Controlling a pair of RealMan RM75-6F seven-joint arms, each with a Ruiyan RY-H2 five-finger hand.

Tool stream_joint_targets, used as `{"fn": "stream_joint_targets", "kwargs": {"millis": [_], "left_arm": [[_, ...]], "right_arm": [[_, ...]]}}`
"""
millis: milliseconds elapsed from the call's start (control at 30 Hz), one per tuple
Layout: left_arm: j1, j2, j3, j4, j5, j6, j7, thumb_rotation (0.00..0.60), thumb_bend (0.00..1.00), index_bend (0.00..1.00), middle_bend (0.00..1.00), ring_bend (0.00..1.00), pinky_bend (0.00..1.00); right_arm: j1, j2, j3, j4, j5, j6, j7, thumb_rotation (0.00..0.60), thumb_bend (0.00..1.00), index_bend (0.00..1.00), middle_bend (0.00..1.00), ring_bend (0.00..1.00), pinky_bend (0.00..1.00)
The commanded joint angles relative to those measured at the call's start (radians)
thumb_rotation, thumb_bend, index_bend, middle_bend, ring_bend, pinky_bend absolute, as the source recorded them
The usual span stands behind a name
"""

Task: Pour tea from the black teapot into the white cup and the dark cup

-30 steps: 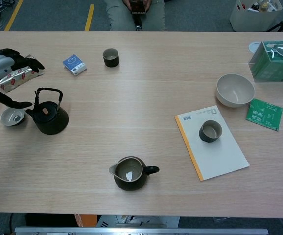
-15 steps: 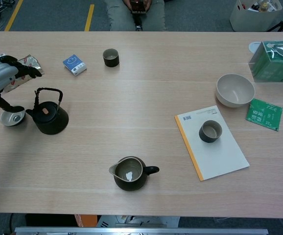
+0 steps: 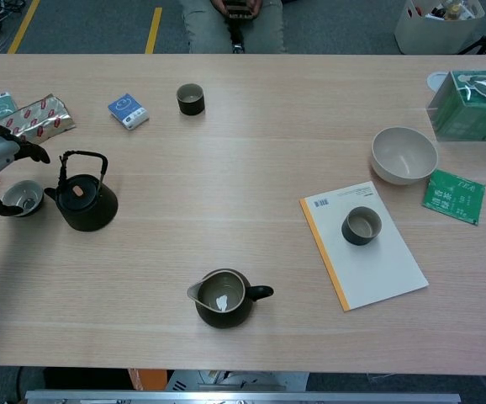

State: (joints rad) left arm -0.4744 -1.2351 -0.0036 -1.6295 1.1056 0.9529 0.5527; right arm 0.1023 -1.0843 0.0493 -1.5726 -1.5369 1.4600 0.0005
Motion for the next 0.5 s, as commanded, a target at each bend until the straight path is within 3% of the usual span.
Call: {"fn": "stream_joint_targets", "kwargs": {"millis": [33, 500], "left_arm": [[-0.008, -0.011, 0.001, 0.003, -0.002, -0.004, -0.002, 0.571, 0.17, 0.22, 0.24, 0.18, 0.07], [-0.053, -0.059, 0.002, -0.008, 0.004, -0.013, 0.011, 0.568, 0.17, 0.22, 0.24, 0.18, 0.07]], "right_arm": [[-0.004, 0.002, -0.001, 0.001, 0.002, 0.004, 0.003, 0.6, 0.12, 0.36, 0.32, 0.18, 0.22], [-0.023, 0.001, -0.005, 0.021, 0.009, 0.021, 0.028, 0.6, 0.12, 0.36, 0.32, 0.18, 0.22]]}}
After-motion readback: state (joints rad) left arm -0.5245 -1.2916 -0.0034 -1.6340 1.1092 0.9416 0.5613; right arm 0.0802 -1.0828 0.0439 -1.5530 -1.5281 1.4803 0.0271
